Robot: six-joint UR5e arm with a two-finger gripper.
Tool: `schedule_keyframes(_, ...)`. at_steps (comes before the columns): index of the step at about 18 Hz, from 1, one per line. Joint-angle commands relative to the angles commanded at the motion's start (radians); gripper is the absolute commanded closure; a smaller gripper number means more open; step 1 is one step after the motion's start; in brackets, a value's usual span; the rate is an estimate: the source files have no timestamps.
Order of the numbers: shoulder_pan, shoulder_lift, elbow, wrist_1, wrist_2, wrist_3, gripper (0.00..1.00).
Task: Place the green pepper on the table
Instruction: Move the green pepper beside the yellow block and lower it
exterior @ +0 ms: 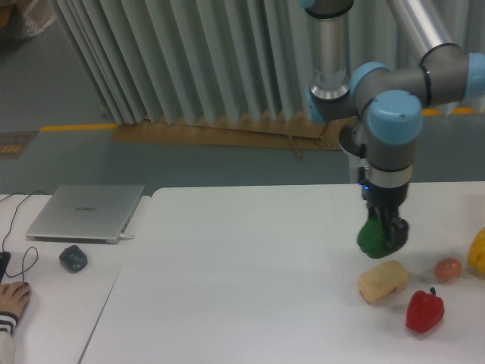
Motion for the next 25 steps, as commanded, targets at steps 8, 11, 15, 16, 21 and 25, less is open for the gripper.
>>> schedule_keyframes(8, -0.118, -0.011, -0.009, -0.002, 0.011, -0.109, 0.89)
schedule_keyframes(11, -0.143, -0.011, -0.011, 0.0, 0.009, -0.138, 0.89)
schedule_keyframes(15, -0.167, -0.018, -0.012, 0.0, 0.026, -0.141, 0.86)
schedule_keyframes(16, -0.167, -0.02, -0.012, 0.0, 0.031, -0.141, 0.86)
schedule_keyframes(21, -0.166, -0.044, -0.011, 0.012, 0.061, -0.14, 0.86)
schedule_keyframes(25, -0.158, -0.067, -0.011, 0.032, 0.072, -0.14, 0.86)
